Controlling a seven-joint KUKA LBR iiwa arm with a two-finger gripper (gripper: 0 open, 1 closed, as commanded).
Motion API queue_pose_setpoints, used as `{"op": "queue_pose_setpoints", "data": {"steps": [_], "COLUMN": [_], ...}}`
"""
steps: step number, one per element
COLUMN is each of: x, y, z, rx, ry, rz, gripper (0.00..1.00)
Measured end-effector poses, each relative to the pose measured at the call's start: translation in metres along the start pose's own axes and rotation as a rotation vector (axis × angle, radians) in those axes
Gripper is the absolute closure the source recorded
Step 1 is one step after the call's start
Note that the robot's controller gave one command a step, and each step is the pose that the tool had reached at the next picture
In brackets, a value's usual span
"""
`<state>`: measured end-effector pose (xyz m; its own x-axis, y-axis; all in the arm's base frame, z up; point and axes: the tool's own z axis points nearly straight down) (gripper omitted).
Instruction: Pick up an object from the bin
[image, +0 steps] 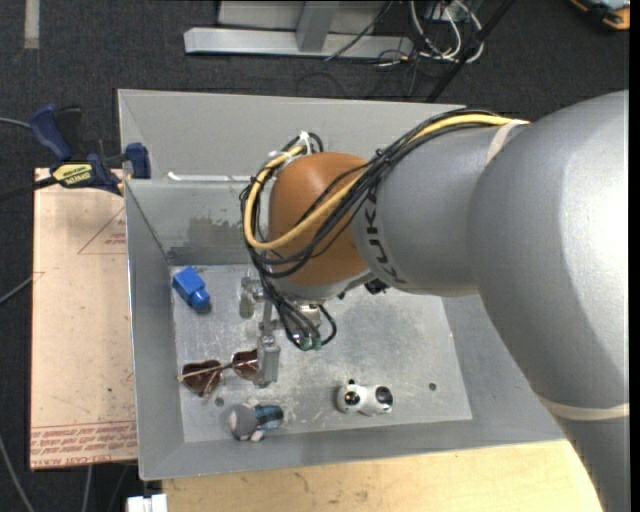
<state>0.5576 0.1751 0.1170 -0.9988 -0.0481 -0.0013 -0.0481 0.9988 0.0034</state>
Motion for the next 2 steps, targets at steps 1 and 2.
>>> {"op": "queue_pose_setpoints", "data": {"steps": [1,2], "x": [-0.002,0.007], "y": [-0.003,0.010], "z": [-0.009,0.044], "rx": [0.002,0.002], "ry": [-0.001,-0.001], "rz": [0.096,0.215], "gripper": [0.00,0.00]}}
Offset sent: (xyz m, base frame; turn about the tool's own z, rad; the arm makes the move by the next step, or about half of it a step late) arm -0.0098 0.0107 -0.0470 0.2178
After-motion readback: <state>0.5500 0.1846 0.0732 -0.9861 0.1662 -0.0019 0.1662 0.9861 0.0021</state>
